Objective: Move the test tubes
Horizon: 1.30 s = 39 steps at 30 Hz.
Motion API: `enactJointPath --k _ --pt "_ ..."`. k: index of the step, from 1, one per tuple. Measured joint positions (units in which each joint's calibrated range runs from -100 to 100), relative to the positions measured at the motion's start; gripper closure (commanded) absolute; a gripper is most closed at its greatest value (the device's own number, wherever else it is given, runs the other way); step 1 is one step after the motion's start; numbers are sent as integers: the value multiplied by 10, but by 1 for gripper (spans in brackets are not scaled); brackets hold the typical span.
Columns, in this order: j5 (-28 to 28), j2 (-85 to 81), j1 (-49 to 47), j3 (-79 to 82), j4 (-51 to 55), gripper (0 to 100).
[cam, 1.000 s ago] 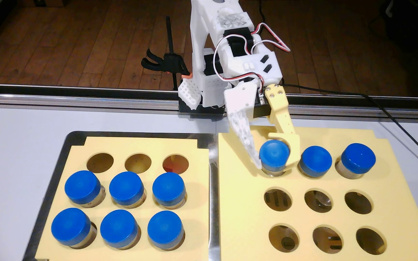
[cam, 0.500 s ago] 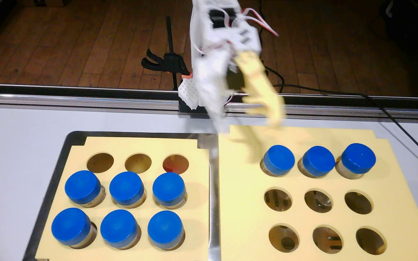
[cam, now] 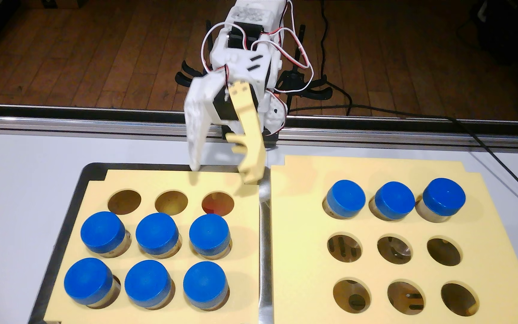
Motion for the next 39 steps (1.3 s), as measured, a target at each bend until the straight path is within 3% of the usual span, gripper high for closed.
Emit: enactJointPath --k 4,13,25,32,39 --pt "6 93 6 -12 -89 70" --pt "6 246 1 -146 -101 70" --pt "6 321 -3 -222 -103 71" --pt "6 322 -9 -224 -103 86" --pt "7 331 -20 -226 -104 87"
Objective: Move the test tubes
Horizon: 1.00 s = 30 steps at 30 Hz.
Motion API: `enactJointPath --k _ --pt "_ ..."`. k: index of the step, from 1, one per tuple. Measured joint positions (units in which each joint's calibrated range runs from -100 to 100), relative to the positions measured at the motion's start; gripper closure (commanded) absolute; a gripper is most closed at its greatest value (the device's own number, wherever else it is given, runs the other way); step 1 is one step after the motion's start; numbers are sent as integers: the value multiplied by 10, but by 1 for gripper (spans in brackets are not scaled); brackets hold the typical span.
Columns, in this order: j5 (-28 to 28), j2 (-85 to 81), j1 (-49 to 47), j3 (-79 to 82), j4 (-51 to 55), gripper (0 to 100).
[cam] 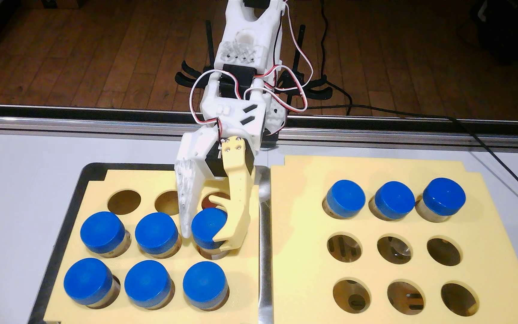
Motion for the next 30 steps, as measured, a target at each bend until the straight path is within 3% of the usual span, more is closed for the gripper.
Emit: enactJointPath --k 7,11,13,16,22,26,30 --pt "0 2 0 -23 2 87" --pt "1 3 19 -104 88 87" --pt "1 3 30 -213 197 87" --pt "1 2 43 -297 233 87" --pt "4 -36 86 -481 241 87" --pt "1 -76 72 -511 241 87" --pt "-2 -80 -1 -502 182 87"
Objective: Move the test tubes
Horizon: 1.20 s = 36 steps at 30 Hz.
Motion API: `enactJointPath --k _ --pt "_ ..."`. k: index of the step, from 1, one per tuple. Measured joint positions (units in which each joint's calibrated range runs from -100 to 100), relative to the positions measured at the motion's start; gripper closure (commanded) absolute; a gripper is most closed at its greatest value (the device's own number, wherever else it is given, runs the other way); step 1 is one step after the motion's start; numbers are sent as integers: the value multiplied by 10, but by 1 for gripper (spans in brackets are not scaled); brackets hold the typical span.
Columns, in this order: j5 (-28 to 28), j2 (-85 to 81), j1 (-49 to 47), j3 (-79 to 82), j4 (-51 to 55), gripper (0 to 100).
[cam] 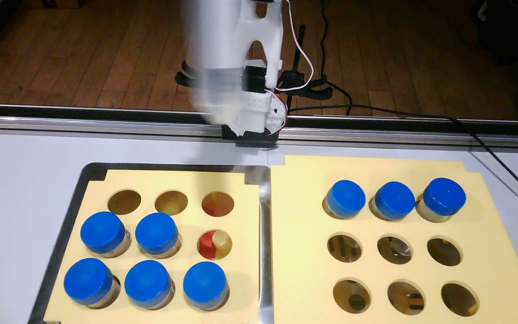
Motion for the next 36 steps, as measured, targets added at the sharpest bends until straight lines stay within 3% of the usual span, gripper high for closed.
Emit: enactJointPath --k 4,13,19,36 --pt "-8 32 -97 58 -112 87" --pt "-32 144 -267 102 -135 87" --pt "-55 160 -301 111 -135 87" --pt "-47 203 -324 200 -136 87"
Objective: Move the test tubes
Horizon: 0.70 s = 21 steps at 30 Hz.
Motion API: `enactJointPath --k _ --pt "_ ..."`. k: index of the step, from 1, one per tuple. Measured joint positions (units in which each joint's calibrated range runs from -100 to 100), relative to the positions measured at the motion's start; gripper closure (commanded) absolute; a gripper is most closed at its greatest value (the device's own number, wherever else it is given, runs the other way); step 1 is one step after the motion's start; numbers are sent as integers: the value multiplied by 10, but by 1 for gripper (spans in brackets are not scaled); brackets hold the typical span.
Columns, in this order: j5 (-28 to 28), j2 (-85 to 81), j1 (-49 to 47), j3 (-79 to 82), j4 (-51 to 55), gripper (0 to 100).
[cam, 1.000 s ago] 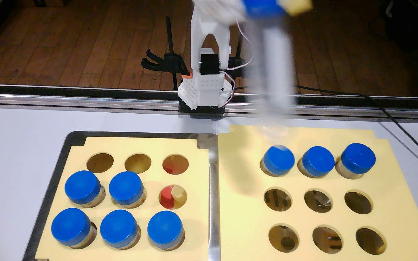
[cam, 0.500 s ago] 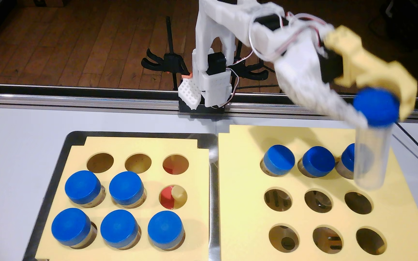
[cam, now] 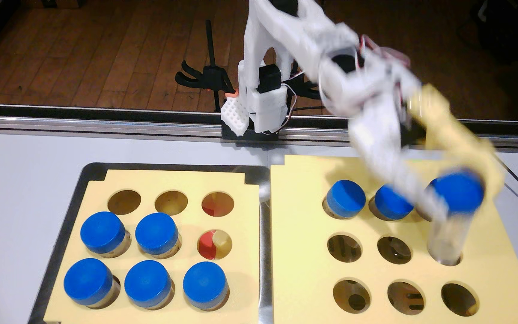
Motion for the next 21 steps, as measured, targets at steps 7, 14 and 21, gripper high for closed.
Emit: enactJointPath --k 7,14,21 --pt "24 69 -33 2 0 87" --pt "25 93 -38 -1 -4 80" --pt "8 92 -16 11 -9 70"
